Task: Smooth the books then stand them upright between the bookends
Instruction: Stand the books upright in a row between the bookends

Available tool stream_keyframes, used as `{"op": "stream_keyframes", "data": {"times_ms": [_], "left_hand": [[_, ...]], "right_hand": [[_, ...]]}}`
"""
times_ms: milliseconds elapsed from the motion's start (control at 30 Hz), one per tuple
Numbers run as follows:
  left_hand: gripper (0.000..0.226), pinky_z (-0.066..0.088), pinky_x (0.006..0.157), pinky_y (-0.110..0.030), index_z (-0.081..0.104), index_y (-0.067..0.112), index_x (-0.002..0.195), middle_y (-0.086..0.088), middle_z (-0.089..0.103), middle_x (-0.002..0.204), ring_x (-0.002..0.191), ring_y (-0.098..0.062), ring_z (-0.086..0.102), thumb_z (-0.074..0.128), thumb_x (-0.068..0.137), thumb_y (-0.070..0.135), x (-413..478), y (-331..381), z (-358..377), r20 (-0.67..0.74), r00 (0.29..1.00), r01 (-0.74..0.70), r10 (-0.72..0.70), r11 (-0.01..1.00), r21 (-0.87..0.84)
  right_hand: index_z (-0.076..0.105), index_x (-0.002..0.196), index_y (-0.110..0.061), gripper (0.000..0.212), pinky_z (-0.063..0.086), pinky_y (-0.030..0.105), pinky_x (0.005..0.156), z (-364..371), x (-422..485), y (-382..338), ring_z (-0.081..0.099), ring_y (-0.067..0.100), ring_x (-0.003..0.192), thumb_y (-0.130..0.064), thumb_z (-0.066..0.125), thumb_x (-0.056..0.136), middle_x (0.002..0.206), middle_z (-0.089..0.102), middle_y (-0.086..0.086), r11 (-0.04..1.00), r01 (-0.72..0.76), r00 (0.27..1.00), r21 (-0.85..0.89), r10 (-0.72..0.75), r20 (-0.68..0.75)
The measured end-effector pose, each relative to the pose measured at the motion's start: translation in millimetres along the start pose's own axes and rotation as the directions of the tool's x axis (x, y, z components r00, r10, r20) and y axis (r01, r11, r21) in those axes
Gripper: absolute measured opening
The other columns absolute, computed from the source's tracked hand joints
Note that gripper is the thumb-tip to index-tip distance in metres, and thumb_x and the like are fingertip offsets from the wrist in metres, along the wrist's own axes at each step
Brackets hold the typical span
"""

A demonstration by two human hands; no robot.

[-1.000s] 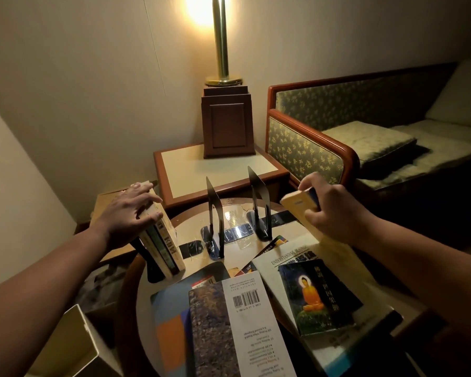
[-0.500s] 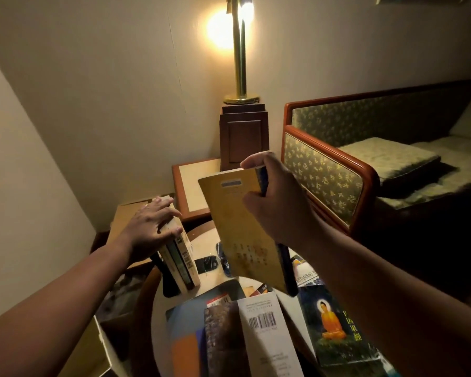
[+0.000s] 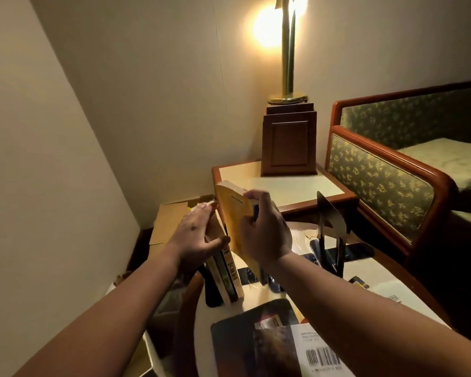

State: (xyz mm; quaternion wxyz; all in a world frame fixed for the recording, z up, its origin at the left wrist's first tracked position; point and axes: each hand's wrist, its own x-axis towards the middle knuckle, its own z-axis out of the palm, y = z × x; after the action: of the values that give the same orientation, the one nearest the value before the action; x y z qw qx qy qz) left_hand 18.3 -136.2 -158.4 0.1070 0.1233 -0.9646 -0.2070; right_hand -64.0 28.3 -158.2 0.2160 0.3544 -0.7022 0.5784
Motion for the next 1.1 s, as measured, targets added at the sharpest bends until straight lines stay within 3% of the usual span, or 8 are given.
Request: {"op": "stream_keyframes", "data": {"times_ms": [200,400,500,600,733,833,933,1100], "left_hand": [[0.101,0.019,0.119,-0.056,-0.001,0.049,0.152,0.011,0.02,0.163,0.151,-0.024,0.013,0.051,0.071,0.08,2.1,-13.0,5.0,-0.007,1.0,0.025,-0.026,0.997,-0.069],[0.096,0.02,0.118,-0.059,-0.005,0.056,0.15,0.013,0.022,0.162,0.151,-0.026,0.015,0.055,0.076,0.072,3.0,-12.8,7.4,-0.044,0.999,-0.009,0.005,0.995,-0.102],[0.099,0.022,0.117,-0.062,-0.008,0.056,0.149,0.013,0.023,0.162,0.151,-0.028,0.014,0.054,0.073,0.075,3.9,-13.0,9.6,-0.035,0.999,0.009,-0.014,0.991,-0.137],[0.089,0.021,0.118,-0.057,0.006,0.057,0.15,0.012,0.022,0.162,0.151,-0.023,0.015,0.05,0.075,0.075,3.1,-8.9,9.0,-0.051,0.999,-0.011,0.005,0.992,-0.126],[0.076,0.008,0.122,-0.05,0.036,0.047,0.146,0.011,0.019,0.163,0.152,-0.014,0.006,0.036,0.076,0.077,6.0,-8.0,5.3,-0.017,0.997,-0.071,0.071,0.997,0.008],[0.079,0.006,0.12,-0.046,0.043,0.043,0.144,0.01,0.02,0.163,0.152,-0.014,0.005,0.034,0.074,0.078,6.5,-9.3,4.8,-0.009,0.997,-0.078,0.078,0.997,0.011],[0.079,0.005,0.12,-0.046,0.044,0.042,0.143,0.01,0.021,0.163,0.152,-0.014,0.006,0.035,0.074,0.078,7.1,-9.4,5.6,-0.008,0.997,-0.072,0.072,0.997,0.011],[0.077,0.004,0.119,-0.044,0.043,0.042,0.144,0.011,0.021,0.163,0.152,-0.012,0.005,0.036,0.075,0.076,7.5,-10.2,5.1,0.003,0.996,-0.086,0.086,0.996,0.001]], "right_hand": [[0.054,0.116,-0.007,0.032,0.042,-0.003,0.067,38.8,-16.3,32.1,0.056,-0.01,0.081,-0.001,0.068,0.088,0.102,0.061,-0.012,0.985,-0.147,0.988,0.093,0.151,-0.04],[0.051,0.107,-0.027,0.012,0.052,0.013,0.073,40.4,-21.3,39.4,0.06,-0.004,0.096,-0.034,0.054,0.097,0.115,0.057,-0.017,0.909,-0.343,0.937,0.238,0.313,0.158],[0.056,0.11,-0.018,0.048,0.051,0.011,0.073,37.8,-19.6,34.0,0.062,-0.009,0.093,-0.06,0.044,0.091,0.107,0.061,-0.022,0.85,-0.408,0.904,0.333,0.326,0.277],[0.056,0.116,-0.021,0.06,0.056,0.029,0.085,40.8,-23.3,35.4,0.065,0.007,0.101,-0.07,0.04,0.086,0.109,0.065,-0.005,0.798,-0.487,0.855,0.355,0.354,0.379],[0.05,0.128,-0.022,0.057,0.053,0.031,0.084,40.1,-23.8,39.8,0.063,0.015,0.109,-0.064,0.035,0.093,0.118,0.061,-0.001,0.667,-0.665,0.716,0.337,0.439,0.543],[0.04,0.133,-0.02,0.044,0.042,0.021,0.078,35.1,-16.0,41.8,0.049,0.016,0.117,-0.049,0.024,0.105,0.119,0.051,-0.007,0.567,-0.792,0.561,0.227,0.529,0.637],[0.034,0.146,-0.018,0.049,0.034,0.031,0.089,34.8,-15.9,55.9,0.042,0.025,0.13,-0.044,0.019,0.107,0.132,0.045,0.006,0.536,-0.841,0.443,0.074,0.604,0.663],[0.034,0.145,-0.022,0.051,0.044,0.028,0.073,50.2,-26.9,57.6,0.054,0.01,0.096,-0.051,0.019,0.105,0.127,0.053,0.006,0.458,-0.887,0.343,0.058,0.569,0.748]]}}
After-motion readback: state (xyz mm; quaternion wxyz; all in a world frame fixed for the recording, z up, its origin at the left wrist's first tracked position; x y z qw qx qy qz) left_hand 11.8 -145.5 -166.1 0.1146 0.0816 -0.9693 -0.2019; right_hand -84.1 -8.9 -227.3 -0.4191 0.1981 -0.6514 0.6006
